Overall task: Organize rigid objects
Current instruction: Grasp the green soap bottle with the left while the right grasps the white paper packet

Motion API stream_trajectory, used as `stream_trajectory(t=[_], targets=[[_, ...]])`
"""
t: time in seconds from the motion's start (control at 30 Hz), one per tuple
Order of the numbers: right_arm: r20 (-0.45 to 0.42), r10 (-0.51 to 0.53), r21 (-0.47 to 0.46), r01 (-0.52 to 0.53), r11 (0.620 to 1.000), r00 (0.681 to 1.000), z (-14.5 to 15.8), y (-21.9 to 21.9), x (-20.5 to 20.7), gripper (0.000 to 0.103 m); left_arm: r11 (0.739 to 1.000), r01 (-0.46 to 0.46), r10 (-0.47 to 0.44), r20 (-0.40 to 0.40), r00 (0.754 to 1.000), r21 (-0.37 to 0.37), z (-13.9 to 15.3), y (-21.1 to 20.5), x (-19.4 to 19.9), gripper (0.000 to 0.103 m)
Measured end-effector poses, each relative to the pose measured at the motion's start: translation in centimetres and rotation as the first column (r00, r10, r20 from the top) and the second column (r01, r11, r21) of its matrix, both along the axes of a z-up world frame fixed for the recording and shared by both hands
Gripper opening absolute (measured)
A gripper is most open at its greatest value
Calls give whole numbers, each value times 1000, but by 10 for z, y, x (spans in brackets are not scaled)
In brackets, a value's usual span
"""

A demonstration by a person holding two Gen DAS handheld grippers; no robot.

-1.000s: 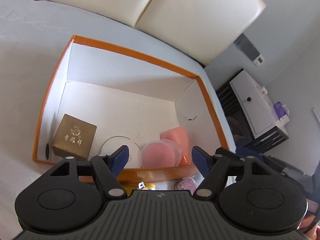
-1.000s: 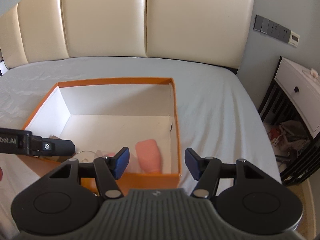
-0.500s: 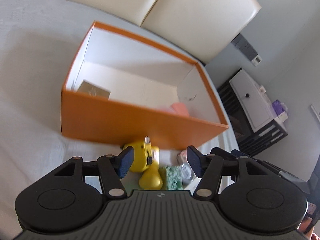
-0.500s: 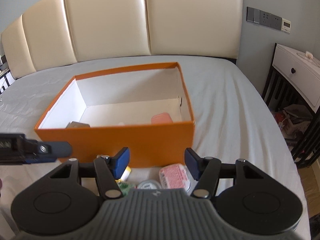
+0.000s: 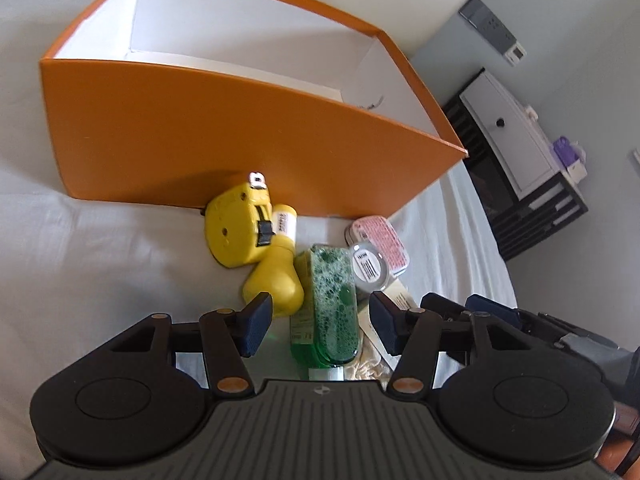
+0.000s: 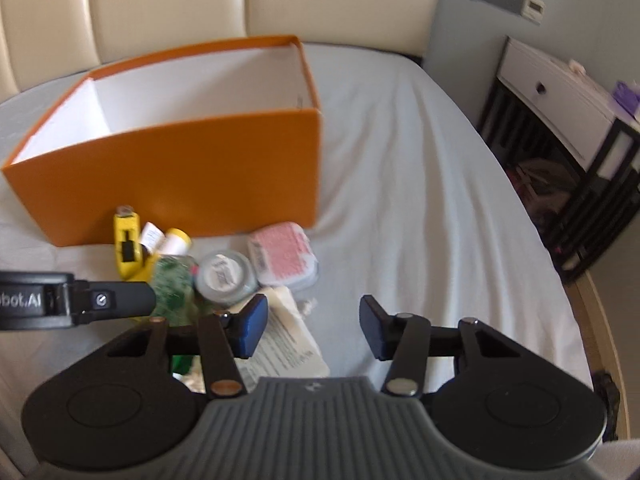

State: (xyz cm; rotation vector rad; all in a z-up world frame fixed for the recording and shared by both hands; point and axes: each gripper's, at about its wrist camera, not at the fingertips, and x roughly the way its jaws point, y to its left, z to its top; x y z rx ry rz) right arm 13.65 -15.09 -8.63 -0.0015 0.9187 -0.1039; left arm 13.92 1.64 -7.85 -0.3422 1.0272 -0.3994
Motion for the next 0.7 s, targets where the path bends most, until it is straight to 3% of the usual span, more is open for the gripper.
stream_trajectory(t=[0.17,0.27,0.7], targets=[[-8,-8,-10,8,1000,1000,-1,1,-2,50,996,30,-29,-10,1000,87,-3,-11,1,65],[-22,3,-8,-3,1000,1000,-7,5,-1,50,994,39,-37,-21,999,98,-7,-12,3,65],[-55,29,26,-28,999,998,-13,10,3,50,1000,1,-3,-119,993,-18,-25,-4,12,57]])
